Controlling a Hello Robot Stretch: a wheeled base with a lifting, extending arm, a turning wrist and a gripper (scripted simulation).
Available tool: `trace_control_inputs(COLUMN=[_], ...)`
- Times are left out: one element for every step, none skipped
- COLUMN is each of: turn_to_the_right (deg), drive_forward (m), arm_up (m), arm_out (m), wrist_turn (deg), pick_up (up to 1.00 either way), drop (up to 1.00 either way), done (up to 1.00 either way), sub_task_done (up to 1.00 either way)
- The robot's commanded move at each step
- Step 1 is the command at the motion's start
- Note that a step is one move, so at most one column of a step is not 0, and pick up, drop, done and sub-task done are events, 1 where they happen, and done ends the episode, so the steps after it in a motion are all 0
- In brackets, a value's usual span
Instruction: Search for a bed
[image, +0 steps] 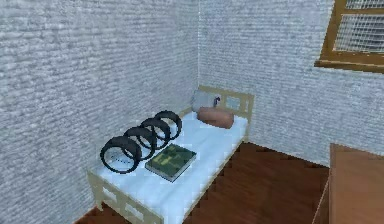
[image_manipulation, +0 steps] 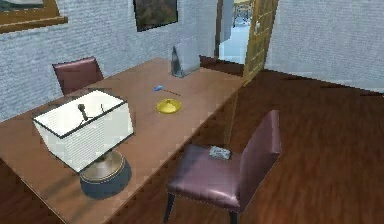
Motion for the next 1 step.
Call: trace_control_inputs(turn_to_the_right=[0.0], drive_forward=[0.00], arm_up=[0.00], arm_out=[0.00], wrist_turn=[0.0], pick_up=[0.00], drop=[0.00], done=[1.00], sub_task_done=[0.00])
